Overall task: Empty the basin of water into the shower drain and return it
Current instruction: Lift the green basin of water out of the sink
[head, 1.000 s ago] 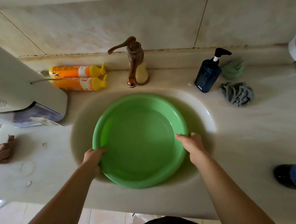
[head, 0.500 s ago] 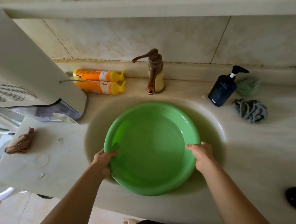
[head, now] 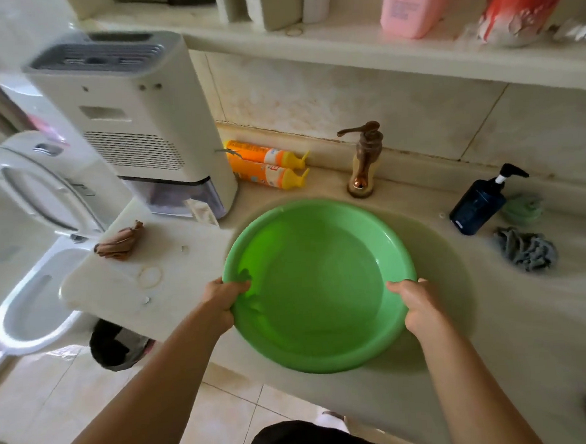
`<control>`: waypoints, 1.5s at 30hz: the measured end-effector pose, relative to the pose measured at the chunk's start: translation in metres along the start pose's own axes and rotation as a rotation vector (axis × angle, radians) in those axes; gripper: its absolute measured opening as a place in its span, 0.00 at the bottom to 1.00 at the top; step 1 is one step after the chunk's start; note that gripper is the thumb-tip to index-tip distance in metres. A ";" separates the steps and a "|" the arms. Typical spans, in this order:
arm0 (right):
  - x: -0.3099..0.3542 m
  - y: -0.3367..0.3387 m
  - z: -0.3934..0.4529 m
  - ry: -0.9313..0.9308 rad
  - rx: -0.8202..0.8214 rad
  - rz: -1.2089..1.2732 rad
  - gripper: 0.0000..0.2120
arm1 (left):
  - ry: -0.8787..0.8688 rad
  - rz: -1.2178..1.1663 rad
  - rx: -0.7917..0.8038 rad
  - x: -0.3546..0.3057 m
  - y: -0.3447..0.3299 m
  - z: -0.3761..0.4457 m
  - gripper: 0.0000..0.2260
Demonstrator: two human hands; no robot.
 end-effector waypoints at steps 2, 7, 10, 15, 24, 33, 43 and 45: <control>-0.003 -0.008 -0.011 0.002 0.006 -0.008 0.17 | -0.025 -0.001 -0.010 -0.004 0.016 -0.006 0.16; -0.022 -0.032 -0.039 0.005 0.037 -0.007 0.14 | -0.088 0.019 -0.046 -0.007 0.058 -0.015 0.12; -0.030 -0.042 -0.051 0.016 0.045 -0.008 0.15 | -0.105 0.030 -0.058 -0.008 0.079 -0.018 0.10; -0.033 -0.057 -0.068 0.076 0.047 -0.009 0.11 | -0.103 -0.007 -0.069 0.003 0.108 -0.020 0.08; -0.036 -0.072 -0.087 0.177 0.007 -0.017 0.07 | -0.157 -0.048 -0.091 0.024 0.138 -0.012 0.06; -0.043 -0.092 -0.101 0.232 0.010 -0.011 0.08 | -0.209 -0.052 -0.069 0.032 0.167 -0.005 0.09; -0.040 -0.108 -0.098 0.240 0.073 -0.029 0.04 | -0.155 -0.147 -0.076 0.043 0.179 -0.002 0.13; -0.035 -0.112 -0.096 0.260 0.092 -0.049 0.04 | -0.139 -0.176 -0.086 0.045 0.180 -0.003 0.14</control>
Point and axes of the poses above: each hand's wrist, its own z-axis towards the middle knuckle, its own y-axis out of the back of the hand, x = y × z, the point moved 6 cm from there along z, towards the middle knuckle, and after that the axes turned 1 degree about -x, right-handed, at the moved point
